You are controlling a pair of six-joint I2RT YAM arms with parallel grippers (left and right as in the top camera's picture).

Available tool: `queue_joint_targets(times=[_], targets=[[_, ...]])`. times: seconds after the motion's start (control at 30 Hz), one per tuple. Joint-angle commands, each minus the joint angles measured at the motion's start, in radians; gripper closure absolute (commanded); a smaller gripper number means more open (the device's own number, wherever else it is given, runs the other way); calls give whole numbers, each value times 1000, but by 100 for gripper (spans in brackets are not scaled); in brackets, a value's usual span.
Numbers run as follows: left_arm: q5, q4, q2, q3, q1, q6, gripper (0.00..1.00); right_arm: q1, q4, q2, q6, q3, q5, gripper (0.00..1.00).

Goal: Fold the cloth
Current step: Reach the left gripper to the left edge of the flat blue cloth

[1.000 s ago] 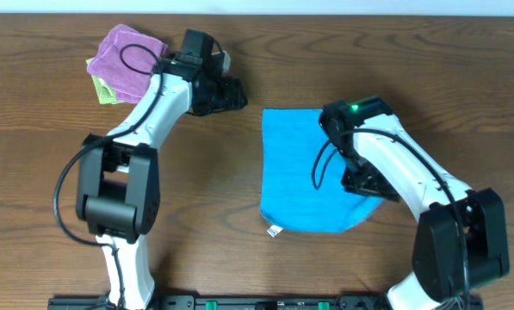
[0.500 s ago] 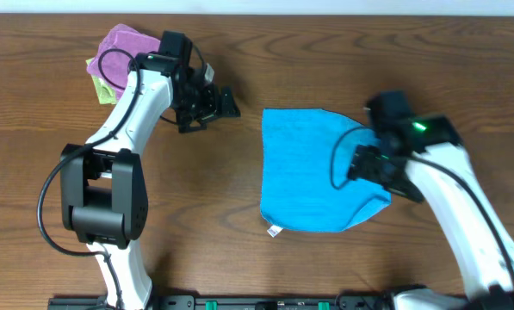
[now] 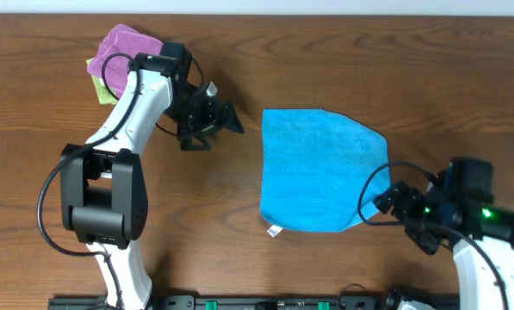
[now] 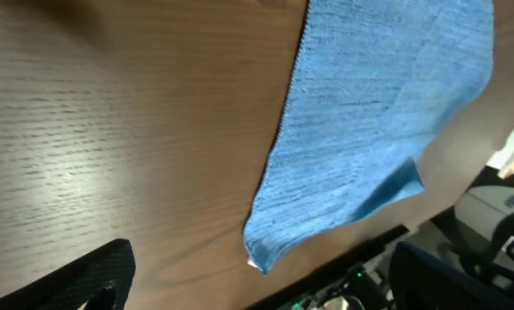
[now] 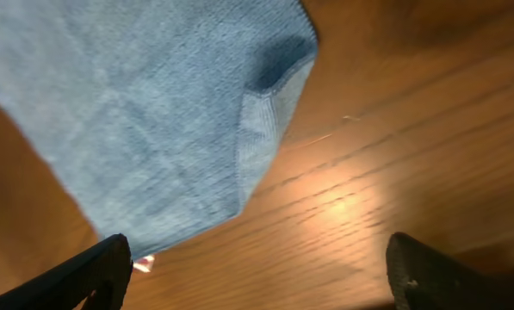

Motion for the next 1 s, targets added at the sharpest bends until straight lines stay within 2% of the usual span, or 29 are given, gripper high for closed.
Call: queue_joint_targets(times=[0.0,0.2,0.53,0.7,0.83,0.97], targets=[[47,-14,-30,-47,-3,22,5,-64,3,-18,-40,-40,-132,7],[126,21,-32,-177,-24,21,5,-144,10,-18,-104,-59,-191,7],[234,111,-66,-362,-78,14,4,-159,10,-18,-138,-59,-198,9],[278,240,-85,-454,-132,-62,5,-159,10,-18,-142,-59,-206,9],[278,362,-100,-499,-172,-135,5,-159,10,-18,-149,-59,-225,10],[251,421,-100,-516,-208,-180,5,-159,10,-18,-149,-59,-238,11]])
